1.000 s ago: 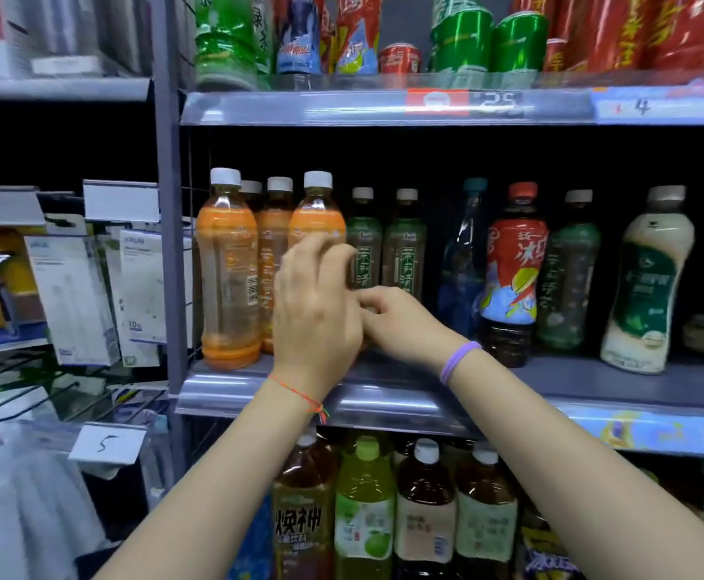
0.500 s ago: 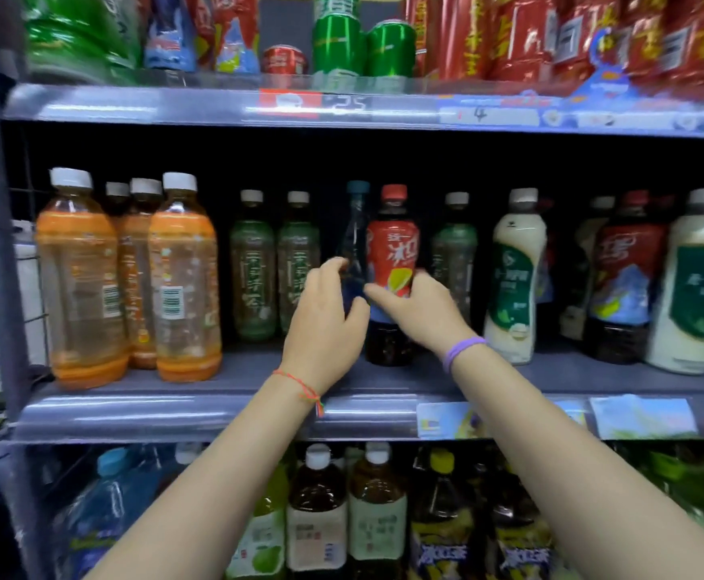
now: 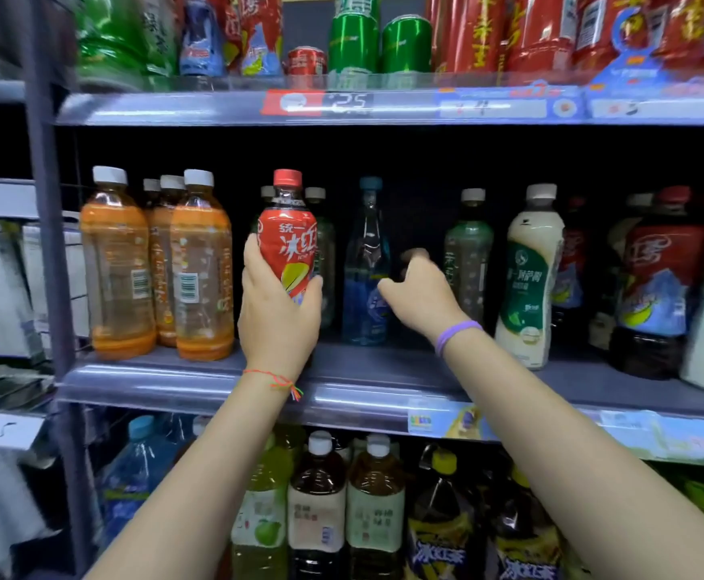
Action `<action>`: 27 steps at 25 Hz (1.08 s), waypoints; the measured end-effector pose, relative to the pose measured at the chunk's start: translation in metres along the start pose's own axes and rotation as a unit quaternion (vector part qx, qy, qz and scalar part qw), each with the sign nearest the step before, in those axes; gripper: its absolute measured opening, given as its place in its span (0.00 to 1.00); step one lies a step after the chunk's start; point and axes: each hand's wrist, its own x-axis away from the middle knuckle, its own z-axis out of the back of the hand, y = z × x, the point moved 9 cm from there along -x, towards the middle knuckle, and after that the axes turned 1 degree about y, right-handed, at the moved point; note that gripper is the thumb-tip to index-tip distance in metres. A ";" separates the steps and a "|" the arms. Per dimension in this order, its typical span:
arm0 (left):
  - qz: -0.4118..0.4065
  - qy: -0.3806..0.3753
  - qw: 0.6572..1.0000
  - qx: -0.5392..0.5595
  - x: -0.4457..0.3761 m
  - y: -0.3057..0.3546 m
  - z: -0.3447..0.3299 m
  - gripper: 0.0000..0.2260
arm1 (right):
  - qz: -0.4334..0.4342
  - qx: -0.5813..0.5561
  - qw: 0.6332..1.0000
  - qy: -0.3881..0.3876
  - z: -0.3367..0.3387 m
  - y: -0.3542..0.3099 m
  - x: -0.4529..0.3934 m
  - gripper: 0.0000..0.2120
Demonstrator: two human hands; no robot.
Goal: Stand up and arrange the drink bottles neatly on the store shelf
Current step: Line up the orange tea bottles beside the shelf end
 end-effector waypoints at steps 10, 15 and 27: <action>-0.058 -0.009 0.998 -0.008 -0.010 -0.006 0.009 0.39 | -0.101 0.036 0.994 -0.036 -0.018 0.002 -0.019 0.36; 0.017 -0.109 0.990 0.083 -0.006 -0.002 -0.033 0.35 | 0.067 0.198 0.960 0.186 0.042 -0.024 0.018 0.29; 0.060 -0.181 0.981 0.016 -0.020 -0.014 -0.062 0.17 | 0.212 0.204 0.904 0.309 0.059 -0.053 0.059 0.32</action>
